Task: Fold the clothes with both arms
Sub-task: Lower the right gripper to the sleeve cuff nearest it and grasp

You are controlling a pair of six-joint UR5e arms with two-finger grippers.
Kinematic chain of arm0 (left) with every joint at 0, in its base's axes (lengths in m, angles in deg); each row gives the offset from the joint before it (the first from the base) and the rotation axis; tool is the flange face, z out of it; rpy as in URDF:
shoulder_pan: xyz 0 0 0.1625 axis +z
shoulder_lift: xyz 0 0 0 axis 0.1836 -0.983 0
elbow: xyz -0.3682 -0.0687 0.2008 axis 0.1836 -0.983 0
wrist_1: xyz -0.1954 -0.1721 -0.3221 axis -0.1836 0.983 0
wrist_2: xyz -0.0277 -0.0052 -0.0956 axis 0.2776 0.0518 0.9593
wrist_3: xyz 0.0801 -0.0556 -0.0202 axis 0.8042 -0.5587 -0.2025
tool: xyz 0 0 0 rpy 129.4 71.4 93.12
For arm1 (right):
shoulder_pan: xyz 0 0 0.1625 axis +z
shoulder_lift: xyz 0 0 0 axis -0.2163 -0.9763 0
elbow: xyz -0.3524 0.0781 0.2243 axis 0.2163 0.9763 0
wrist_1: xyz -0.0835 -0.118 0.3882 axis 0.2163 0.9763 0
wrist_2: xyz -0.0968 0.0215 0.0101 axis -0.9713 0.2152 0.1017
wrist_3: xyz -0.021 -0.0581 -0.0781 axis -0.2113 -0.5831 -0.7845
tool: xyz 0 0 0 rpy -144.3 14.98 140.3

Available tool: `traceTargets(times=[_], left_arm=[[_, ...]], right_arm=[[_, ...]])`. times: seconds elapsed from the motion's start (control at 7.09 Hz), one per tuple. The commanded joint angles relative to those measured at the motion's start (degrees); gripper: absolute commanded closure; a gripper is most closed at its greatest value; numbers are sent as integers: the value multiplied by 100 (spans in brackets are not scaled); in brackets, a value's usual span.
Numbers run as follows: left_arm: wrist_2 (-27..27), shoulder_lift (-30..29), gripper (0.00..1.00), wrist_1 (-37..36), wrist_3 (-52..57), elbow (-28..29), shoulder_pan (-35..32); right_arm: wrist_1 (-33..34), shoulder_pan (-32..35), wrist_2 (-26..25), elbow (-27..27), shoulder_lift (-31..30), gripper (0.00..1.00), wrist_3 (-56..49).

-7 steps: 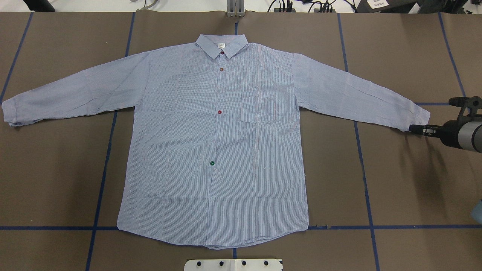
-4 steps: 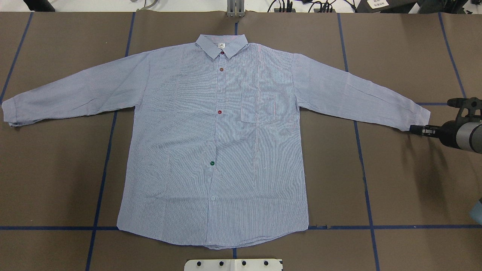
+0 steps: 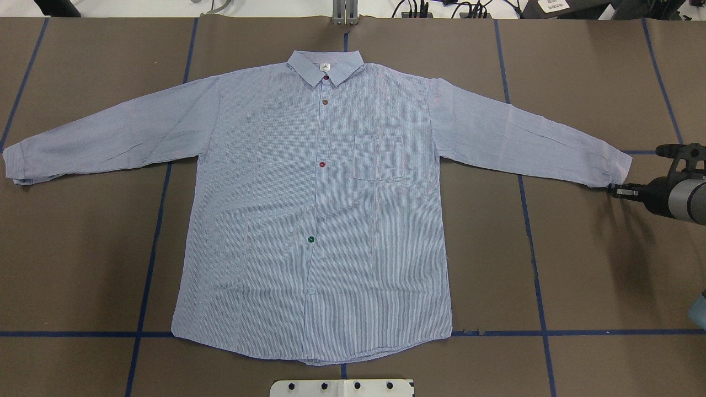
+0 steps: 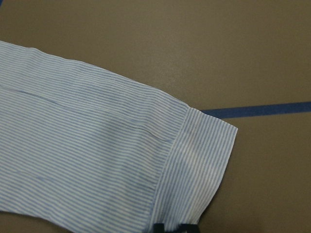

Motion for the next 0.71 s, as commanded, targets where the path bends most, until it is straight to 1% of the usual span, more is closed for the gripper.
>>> traceTargets(times=[0.0,0.28,0.42,0.56], left_arm=[[0,0,0,0,0,0,0],[9,9,0,0,0,0,0],[0,9,0,0,0,0,0],[0,9,0,0,0,9,0]], right_arm=[[0,15,9,-63,0,100,-15],[87,41,132,-447,-9,100,-41],[340,259,376,-763,9,100,-41],[1213,400,553,-1454,61,100,-41]])
